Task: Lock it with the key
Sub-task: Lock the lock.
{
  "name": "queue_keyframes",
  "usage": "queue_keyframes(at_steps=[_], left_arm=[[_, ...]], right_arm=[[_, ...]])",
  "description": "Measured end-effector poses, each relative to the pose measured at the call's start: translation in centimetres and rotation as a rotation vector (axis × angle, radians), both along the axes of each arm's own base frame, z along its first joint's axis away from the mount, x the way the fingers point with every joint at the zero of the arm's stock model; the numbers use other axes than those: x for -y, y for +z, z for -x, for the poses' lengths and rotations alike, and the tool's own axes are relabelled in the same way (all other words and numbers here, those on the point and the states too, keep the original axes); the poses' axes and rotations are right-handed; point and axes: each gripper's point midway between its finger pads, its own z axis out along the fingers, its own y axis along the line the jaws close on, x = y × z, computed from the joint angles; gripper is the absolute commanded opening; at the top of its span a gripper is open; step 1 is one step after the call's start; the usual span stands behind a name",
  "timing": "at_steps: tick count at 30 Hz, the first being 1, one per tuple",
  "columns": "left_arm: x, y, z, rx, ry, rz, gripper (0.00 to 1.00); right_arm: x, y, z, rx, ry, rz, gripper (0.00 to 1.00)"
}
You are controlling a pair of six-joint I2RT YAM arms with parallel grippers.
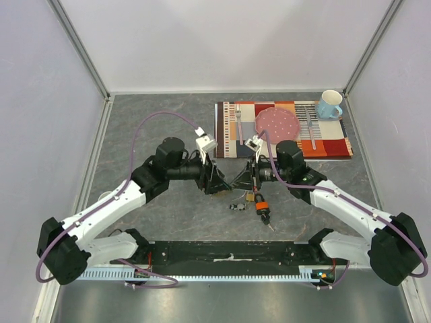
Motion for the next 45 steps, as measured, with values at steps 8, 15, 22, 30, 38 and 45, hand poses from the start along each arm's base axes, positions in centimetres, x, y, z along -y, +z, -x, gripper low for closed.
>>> queue_keyframes(at_steps=[8, 15, 22, 30, 38, 45], left_arm=[[-1.5, 3.4, -4.3, 0.047, 0.1, 0.206, 0.93], [-3.9, 4.5, -4.6, 0.106, 0.156, 0.338, 0.96], [-3.7, 7.2, -3.1, 0.229, 0.055, 0.474, 0.96], [-2.8, 7.1, -2.8, 0.257, -0.038, 0.553, 0.88], [-2.3, 6.6, -3.2, 0.239, -0.065, 0.568, 0.66], [-1.4, 7.0, -3.1, 0.237, -0.094, 0.579, 0.49]], right_arm=[[0.0, 0.0, -1.5, -0.05, -0.105, 0.005, 0.0], [0.7, 3.3, -3.2, -0.082, -0.195, -0.104, 0.0], [1.9, 7.2, -5.3, -0.109, -0.263, -0.251, 0.0], [1.6, 10.6, -4.1, -0.134, -0.195, -0.368, 0.0], [1.6, 11.1, -3.6, -0.15, -0.178, -0.394, 0.0], [1.5, 10.4, -3.6, -0.171, -0.181, -0.387, 0.0]])
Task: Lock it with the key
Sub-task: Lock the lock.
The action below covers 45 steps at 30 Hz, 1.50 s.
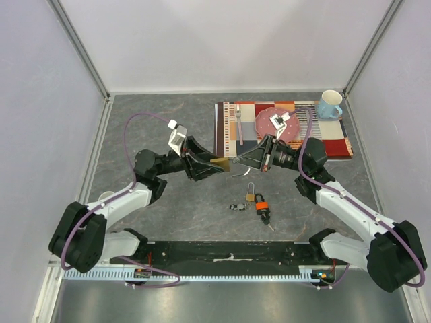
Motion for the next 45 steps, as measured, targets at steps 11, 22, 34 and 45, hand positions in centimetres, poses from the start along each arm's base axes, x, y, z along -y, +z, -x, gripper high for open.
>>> queue_keyframes(at_steps=[11, 22, 34, 45], left_arm=[[1.0, -0.1, 0.0, -0.024, -0.033, -0.027, 0.36], [1.3, -1.6, 0.2, -0.068, -0.049, -0.078, 0.16], [1.3, -1.8, 0.1, -0.071, -0.048, -0.084, 0.02], [1.8, -6.6, -1.1, -0.354, -0.063, -0.193, 0.02]], right_arm=[[0.0, -0.6, -0.2, -0.014, 0.0, 0.003, 0.0], [0.0, -0.6, -0.2, -0.018, 0.0, 0.0, 0.0], [0.0, -1.4, -0.7, -0.012, -0.018, 0.021, 0.18], [1.2, -6.2, -2.8, 0.001, -0.156, 0.274, 0.98]])
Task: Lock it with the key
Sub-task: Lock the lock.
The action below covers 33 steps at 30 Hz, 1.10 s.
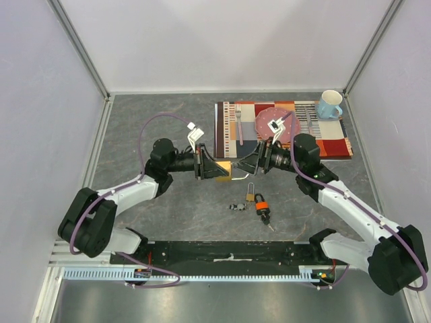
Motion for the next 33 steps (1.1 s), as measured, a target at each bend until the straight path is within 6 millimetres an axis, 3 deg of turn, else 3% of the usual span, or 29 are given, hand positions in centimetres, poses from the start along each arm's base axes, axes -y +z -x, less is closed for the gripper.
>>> queue_keyframes(at_steps=[6, 14, 22, 25, 26, 33], left_arm=[[-0.8, 0.1, -0.5, -0.097, 0.032, -0.085, 0.02], [-4.5, 2.4, 0.0, -0.067, 0.171, -0.192, 0.02], [-7.2, 1.8, 0.6, -0.109, 0.246, -0.242, 0.02], [-7.5, 1.5, 0.5, -0.12, 0.255, -0.244, 0.02], [-7.6, 1.4, 0.5, -0.124, 0.252, -0.243, 0.02], [-7.3, 1.4, 0.8, -0.127, 0.214, -0.224, 0.02]], right_arm=[[1.5, -1.4, -0.4, 0.028, -0.065, 0.122, 0.98], [1.8, -1.5, -0.5, 0.031, -0.072, 0.159, 0.98], [0.1, 0.6, 0.7, 0.042, 0.046, 0.048, 0.95], [-0.2, 1.5, 1.0, 0.051, 0.077, 0.011, 0.88], [-0.3, 1.6, 1.0, 0.049, 0.081, 0.004, 0.81], [-2.1, -0.3, 1.8, -0.017, 0.132, 0.023, 0.78]])
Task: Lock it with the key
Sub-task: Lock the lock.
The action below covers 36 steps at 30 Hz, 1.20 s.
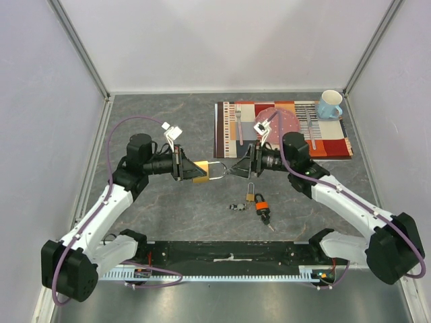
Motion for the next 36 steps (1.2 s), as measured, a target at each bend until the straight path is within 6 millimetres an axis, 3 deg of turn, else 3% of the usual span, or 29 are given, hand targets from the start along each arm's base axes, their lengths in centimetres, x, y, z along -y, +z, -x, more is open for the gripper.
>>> queue_keyframes(at_steps=[7, 10, 17, 21, 24, 28, 36], left_arm=[[0.3, 0.6, 0.2, 0.011, -0.028, 0.027, 0.02], [0.3, 0.7, 0.4, 0.01, -0.038, 0.033, 0.02], [0.4, 1.1, 0.8, 0.015, -0.062, 0.048, 0.02], [0.5, 1.2, 0.9, 0.011, -0.072, 0.053, 0.02], [0.5, 1.2, 1.1, 0.013, -0.082, 0.058, 0.02], [0.5, 0.9, 1.2, 0.003, -0.085, 0.06, 0.02], [0.4, 0.7, 1.3, -0.002, -0.088, 0.065, 0.02]], right_arm=[[-2.0, -3.3, 0.4, -0.081, 0.023, 0.064, 0.58], [-2.5, -4.0, 0.2, -0.107, 0.024, 0.067, 0.54], [-3.1, -2.3, -0.1, -0.073, 0.029, 0.0, 0.53], [-3.3, -1.3, -0.2, -0.053, 0.031, -0.033, 0.47], [-3.4, -0.5, -0.2, -0.039, 0.038, -0.058, 0.38], [-3.5, 0.2, 0.0, -0.027, 0.047, -0.078, 0.17], [-3.4, 0.2, 0.3, -0.028, 0.057, -0.083, 0.05]])
